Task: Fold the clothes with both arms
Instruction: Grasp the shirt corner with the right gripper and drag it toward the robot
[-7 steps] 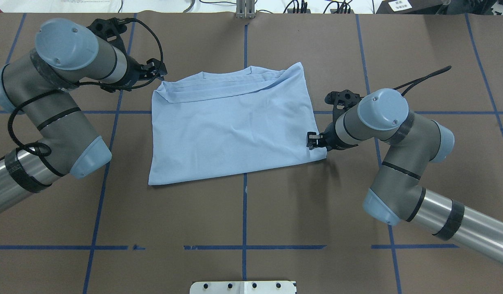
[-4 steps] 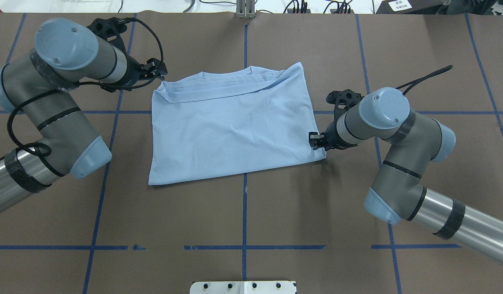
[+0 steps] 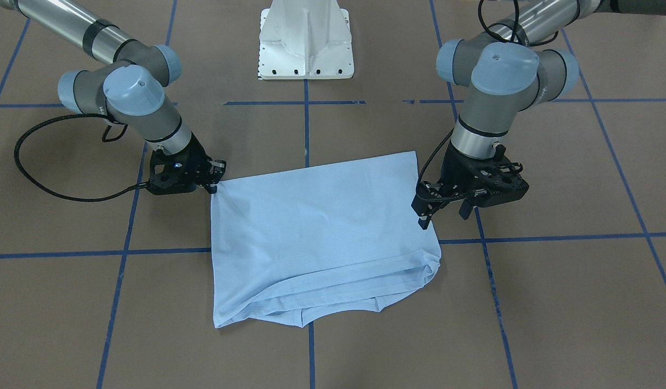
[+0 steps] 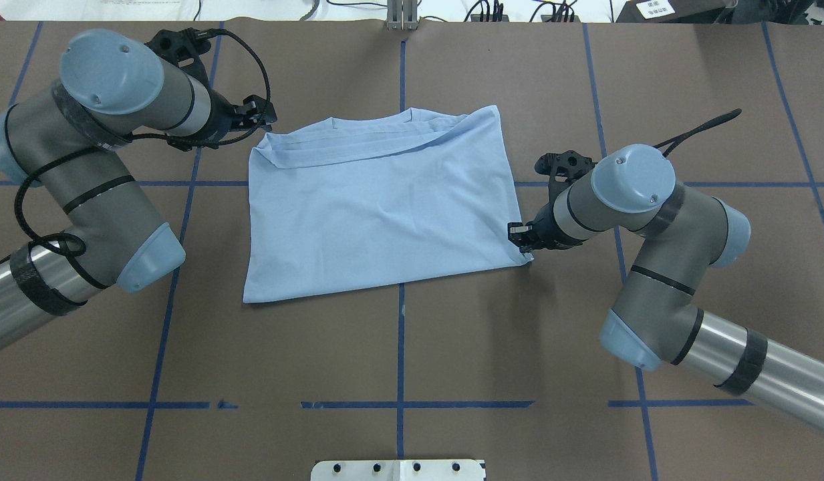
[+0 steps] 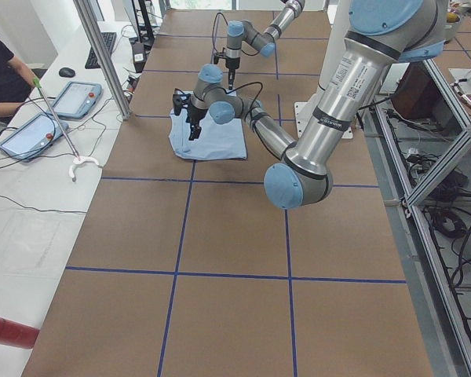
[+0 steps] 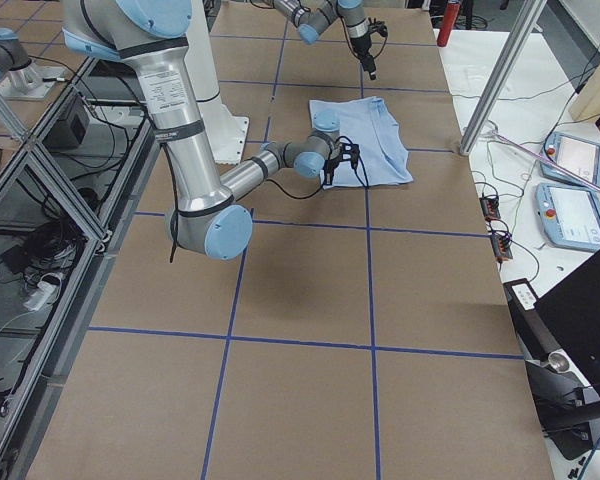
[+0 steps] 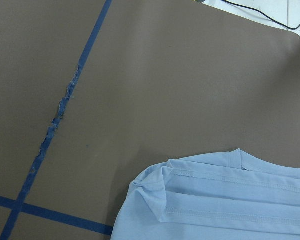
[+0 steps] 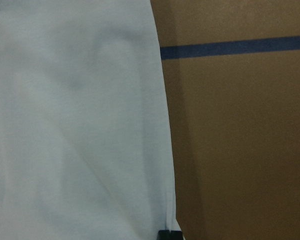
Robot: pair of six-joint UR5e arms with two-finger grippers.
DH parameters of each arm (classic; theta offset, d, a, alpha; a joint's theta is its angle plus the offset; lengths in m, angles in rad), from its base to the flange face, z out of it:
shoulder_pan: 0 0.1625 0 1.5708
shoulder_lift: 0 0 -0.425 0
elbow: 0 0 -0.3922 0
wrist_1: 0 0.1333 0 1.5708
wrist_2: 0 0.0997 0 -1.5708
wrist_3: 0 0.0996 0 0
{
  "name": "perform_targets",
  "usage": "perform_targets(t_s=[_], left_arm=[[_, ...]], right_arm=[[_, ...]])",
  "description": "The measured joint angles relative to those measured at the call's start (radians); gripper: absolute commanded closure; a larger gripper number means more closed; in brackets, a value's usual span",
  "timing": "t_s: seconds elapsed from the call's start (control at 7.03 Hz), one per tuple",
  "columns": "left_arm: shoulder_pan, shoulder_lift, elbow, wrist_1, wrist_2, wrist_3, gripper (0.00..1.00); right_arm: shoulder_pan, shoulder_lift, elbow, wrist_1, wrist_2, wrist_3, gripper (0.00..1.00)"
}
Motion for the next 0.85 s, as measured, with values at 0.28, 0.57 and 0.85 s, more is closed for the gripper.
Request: perform_targets(t_s=[0.28, 0.57, 0.85], left_arm=[[0.000, -0.001, 0.000, 0.000, 0.000, 0.000, 0.01], [0.000, 0.004, -0.003, 0.000, 0.004, 0.000, 0.01], [0.001, 0.006, -0.010, 0.000, 0.005, 0.000, 0.01]], right_arm=[[-0.083, -0.175, 0.197, 0.000, -0.008, 0.010, 1.00], [-0.271, -0.333, 0.348, 0.000, -0.055, 0.050, 1.00], [-0.526, -0.417, 0.448, 0.001, -0.170, 0.143, 0.00]])
